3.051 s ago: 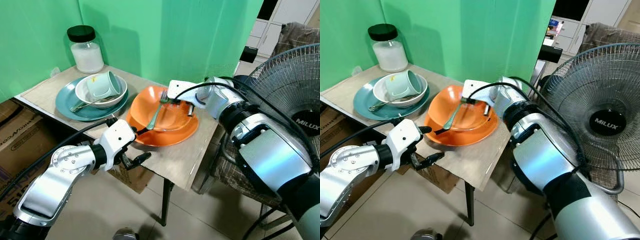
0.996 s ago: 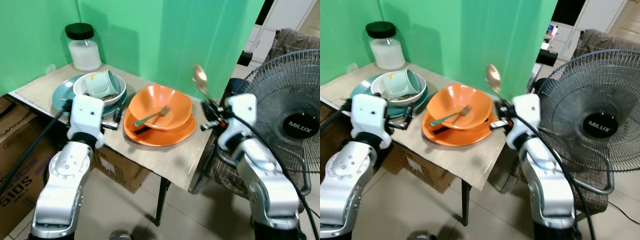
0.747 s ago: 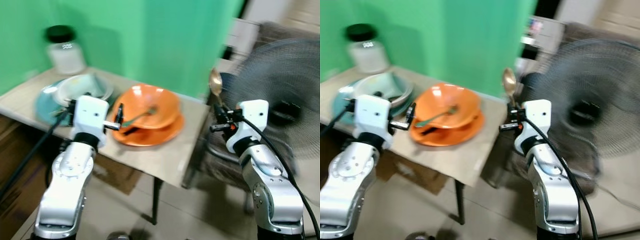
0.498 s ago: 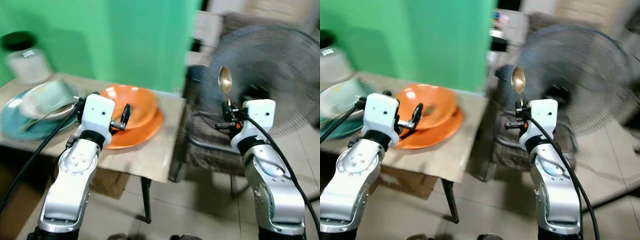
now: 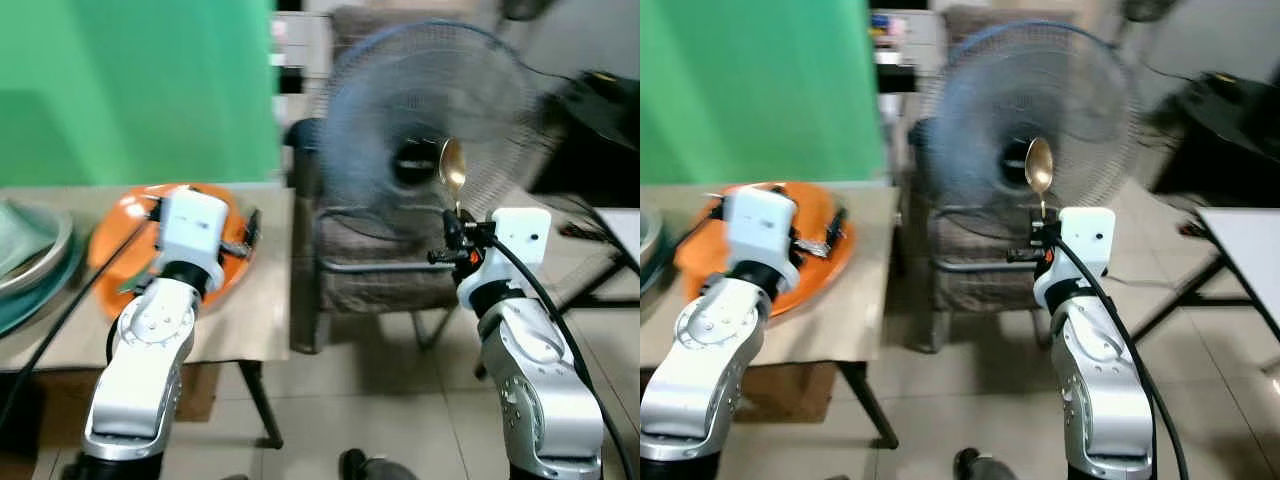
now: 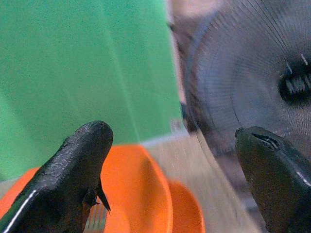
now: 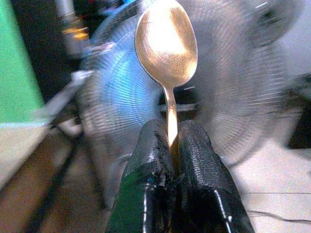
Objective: Setting the table
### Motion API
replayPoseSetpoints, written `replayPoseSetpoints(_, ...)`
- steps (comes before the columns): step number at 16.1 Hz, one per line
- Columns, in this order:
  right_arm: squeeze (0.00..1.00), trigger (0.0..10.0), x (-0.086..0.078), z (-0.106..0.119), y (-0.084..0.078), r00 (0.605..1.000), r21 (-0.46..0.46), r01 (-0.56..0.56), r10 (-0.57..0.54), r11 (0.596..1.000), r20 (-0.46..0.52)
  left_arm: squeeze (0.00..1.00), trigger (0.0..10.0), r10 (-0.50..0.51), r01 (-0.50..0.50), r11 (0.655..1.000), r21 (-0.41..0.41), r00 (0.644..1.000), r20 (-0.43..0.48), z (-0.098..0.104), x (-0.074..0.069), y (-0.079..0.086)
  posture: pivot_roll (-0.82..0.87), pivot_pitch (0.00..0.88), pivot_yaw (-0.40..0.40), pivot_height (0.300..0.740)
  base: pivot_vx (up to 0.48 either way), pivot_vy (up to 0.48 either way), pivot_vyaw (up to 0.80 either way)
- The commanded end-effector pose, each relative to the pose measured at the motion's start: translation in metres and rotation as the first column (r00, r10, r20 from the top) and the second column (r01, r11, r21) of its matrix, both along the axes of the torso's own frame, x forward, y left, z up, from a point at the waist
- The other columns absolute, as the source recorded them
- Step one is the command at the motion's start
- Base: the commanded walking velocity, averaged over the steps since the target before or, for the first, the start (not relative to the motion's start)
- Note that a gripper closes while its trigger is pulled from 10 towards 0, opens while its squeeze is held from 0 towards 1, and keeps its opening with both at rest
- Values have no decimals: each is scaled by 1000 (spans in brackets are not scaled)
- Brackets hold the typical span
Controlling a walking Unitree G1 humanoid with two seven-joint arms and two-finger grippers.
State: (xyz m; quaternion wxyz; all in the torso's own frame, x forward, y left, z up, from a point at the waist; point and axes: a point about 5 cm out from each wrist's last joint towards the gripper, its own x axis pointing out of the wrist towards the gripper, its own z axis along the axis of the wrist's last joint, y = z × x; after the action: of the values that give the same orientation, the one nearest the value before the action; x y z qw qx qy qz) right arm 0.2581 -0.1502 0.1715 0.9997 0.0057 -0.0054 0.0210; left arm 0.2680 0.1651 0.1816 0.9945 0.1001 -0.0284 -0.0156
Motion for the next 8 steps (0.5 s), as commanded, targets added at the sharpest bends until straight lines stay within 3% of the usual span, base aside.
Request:
replayPoseSetpoints(1,0,10000,2,7,-7,999,-40,30,-28,999,43,0,10000,82,-81,996,-27,994,65,8,1,9,142,0,3,740,0,0,-800)
replayPoseSetpoints(3,0,10000,3,1,-14,998,-68,54,-52,996,24,0,10000,137,-134,990,-39,986,94,10,0,17,162,0,-9,740,0,0,-800)
replayPoseSetpoints(5,0,10000,5,-1,-15,999,-30,34,-33,999,11,0,10000,140,-138,990,-19,984,108,13,1,20,175,0,-16,740,0,0,-800)
replayPoseSetpoints(6,0,10000,8,0,-14,1000,-16,20,-20,1000,17,0,10000,162,-169,984,60,981,106,10,3,24,174,0,-12,740,0,0,-800)
replayPoseSetpoints(8,0,10000,9,1,-15,1000,-66,4,-2,998,29,0,10000,109,-114,988,100,993,56,4,2,25,171,0,-14,740,0,0,-800)
